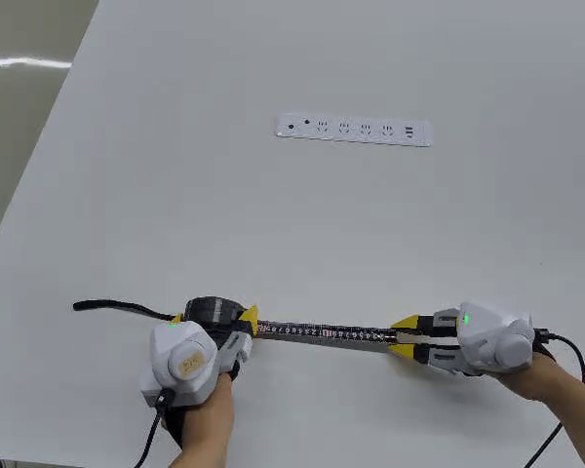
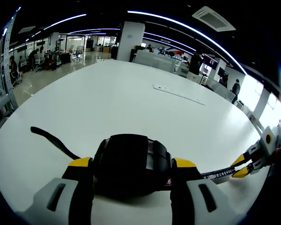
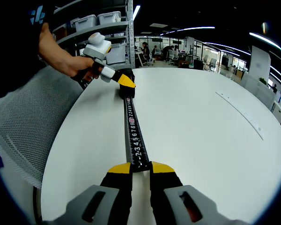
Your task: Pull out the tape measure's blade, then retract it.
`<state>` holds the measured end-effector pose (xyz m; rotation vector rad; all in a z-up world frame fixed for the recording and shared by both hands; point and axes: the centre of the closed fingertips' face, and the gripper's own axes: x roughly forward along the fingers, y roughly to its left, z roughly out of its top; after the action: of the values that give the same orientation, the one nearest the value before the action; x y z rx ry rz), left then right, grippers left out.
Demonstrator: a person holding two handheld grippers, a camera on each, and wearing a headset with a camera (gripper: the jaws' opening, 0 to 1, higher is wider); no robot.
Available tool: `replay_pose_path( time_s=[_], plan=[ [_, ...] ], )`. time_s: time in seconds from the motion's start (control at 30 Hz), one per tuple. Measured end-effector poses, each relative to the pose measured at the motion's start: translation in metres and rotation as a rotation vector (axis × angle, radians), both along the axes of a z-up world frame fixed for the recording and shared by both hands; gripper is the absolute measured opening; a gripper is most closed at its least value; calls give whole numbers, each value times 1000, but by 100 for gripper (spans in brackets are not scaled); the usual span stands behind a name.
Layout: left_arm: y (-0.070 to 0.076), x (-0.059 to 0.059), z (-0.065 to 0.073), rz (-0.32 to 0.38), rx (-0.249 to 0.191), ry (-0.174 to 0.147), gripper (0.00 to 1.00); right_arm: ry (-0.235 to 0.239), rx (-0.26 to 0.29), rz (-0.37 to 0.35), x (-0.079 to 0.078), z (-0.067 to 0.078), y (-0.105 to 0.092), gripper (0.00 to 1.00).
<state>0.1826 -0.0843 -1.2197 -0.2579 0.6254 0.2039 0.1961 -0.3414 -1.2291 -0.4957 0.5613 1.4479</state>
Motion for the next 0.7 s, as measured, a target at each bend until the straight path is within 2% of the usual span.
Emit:
replay_pose_path(
  time_s=[0.7],
  plan=[
    [0,-1,1,-1,-21,2,63,3,-1,5,-1,4,8,12]
  ],
)
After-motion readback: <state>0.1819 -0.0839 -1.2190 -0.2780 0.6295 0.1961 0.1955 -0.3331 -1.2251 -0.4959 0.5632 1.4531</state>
